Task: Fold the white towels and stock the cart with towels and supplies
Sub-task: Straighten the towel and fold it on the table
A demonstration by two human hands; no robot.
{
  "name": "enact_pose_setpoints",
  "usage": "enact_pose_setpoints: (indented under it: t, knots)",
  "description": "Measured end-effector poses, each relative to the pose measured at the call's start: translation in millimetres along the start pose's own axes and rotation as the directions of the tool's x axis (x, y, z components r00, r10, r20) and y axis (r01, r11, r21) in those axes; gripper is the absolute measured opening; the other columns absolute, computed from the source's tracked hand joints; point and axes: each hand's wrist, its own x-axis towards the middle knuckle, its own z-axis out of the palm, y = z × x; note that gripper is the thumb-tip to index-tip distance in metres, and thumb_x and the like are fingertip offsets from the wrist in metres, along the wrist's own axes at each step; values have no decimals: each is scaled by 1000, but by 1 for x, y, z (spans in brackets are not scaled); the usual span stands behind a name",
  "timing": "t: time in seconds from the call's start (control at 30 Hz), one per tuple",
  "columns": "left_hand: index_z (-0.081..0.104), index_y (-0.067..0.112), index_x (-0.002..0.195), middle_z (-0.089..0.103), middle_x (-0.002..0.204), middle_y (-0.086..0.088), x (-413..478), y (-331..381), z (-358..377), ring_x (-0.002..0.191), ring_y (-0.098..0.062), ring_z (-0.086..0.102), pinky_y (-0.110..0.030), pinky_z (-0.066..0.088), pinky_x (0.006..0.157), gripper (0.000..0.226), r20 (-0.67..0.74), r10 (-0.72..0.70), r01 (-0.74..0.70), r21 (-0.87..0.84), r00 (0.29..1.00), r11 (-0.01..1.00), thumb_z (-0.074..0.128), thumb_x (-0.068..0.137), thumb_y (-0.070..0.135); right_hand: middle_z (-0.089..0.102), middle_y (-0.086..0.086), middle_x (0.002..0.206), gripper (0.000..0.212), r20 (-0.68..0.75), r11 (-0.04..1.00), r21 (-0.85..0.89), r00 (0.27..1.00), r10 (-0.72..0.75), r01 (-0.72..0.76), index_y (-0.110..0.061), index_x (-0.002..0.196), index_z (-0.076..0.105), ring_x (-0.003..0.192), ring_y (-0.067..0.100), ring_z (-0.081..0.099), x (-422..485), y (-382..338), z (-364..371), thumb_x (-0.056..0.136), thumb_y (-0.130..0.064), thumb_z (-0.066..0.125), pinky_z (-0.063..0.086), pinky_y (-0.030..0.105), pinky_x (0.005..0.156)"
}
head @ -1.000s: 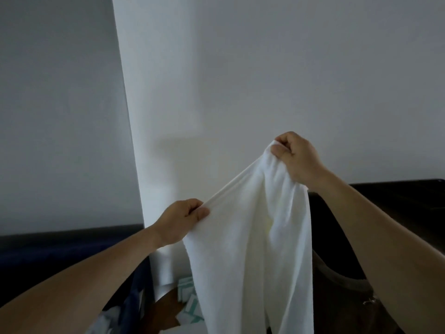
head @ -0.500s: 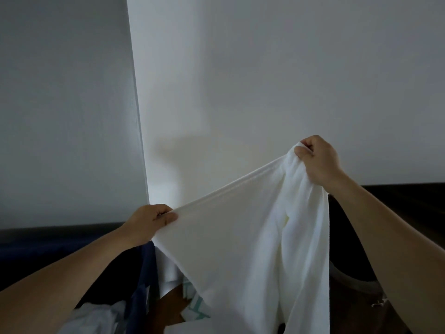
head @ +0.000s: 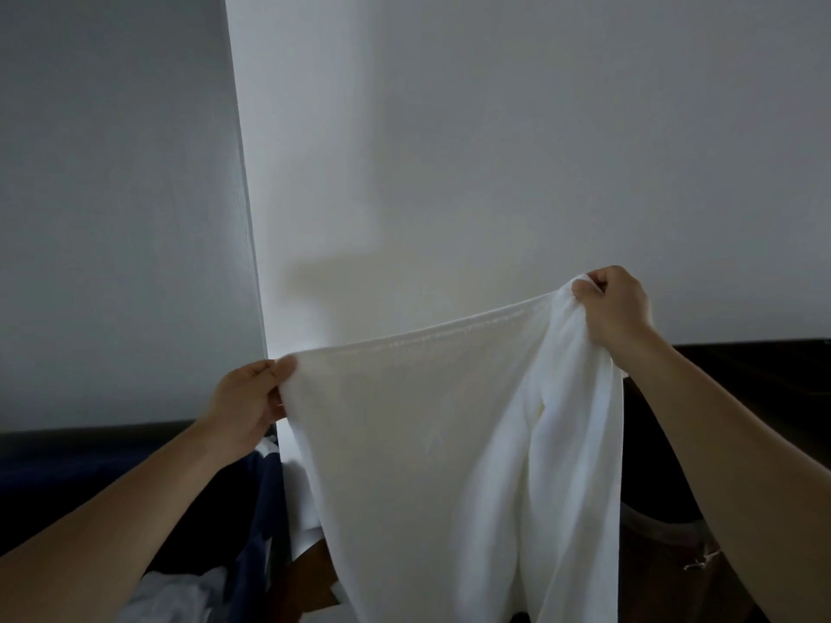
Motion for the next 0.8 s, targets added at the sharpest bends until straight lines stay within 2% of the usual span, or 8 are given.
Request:
enact_pose_setpoints:
  t: [0.07,0.17,0.3,0.37,0.43,0.5,0.67,0.8]
  knots:
    - [60,-12,114,65,105,-22,1,12,20,93,-33,63,-45,54,86,34,-13,-38,37,-93,999,995,59,97,18,60,7,109,19,-13,1000,-2,1000,15,-15,-8,110,59,92,22,54,-4,1,2,99,-23,53,37,28,78]
    - [64,-10,111,71,108,-20,-3,36,61,95,-33,68,-43,58,79,33,29,-60,62,-97,998,993,68,92,17,53,14,122,21,1,998,-27,998,-62,62,-7,112,60,97,23,51,-20,-4,14,99,-23,55,36,26,87]
    - [68,1,86,71,88,-16,-19,49,129,78,-31,68,-50,60,78,16,32,21,-22,49,999,999,73,89,16,65,9,98,11,3,986,-7,986,-167,167,-21,86,57,90,28,60,-54,-21,40,91,-26,65,48,39,85]
    - [67,-2,74,67,75,-13,-24,42,156,70,-28,64,-52,59,75,25,21,73,-75,110,997,991,74,89,17,62,0,84,18,14,977,20,977,-211,210,-21,78,55,79,19,57,-71,-30,47,90,-23,68,44,28,76]
    - [63,-14,77,61,70,-14,-28,31,172,66,-24,59,-56,57,70,37,43,110,-115,146,993,983,72,90,20,56,-9,78,20,50,970,25,968,-244,243,-22,75,55,71,7,53,-86,-36,53,92,-24,68,37,10,62]
    - [61,-18,83,60,72,-18,-31,23,180,65,-25,57,-57,56,68,41,79,124,-136,173,989,976,68,91,21,60,-8,81,16,88,962,20,958,-274,274,-19,80,62,76,6,56,-95,-36,59,92,-28,68,37,8,63]
    - [59,-18,83,55,70,-18,-34,17,180,67,-29,52,-51,54,69,35,151,109,-131,143,983,981,57,95,15,71,9,78,26,112,965,13,959,-261,261,-3,80,72,76,21,63,-97,-31,63,91,-26,65,50,34,70]
    - [48,-13,70,41,65,-10,-40,17,178,67,-27,36,-38,37,62,19,184,89,-119,158,979,980,46,80,2,72,10,80,26,221,981,20,956,-193,193,-2,81,72,80,25,66,-97,-29,73,92,-21,57,54,40,74]
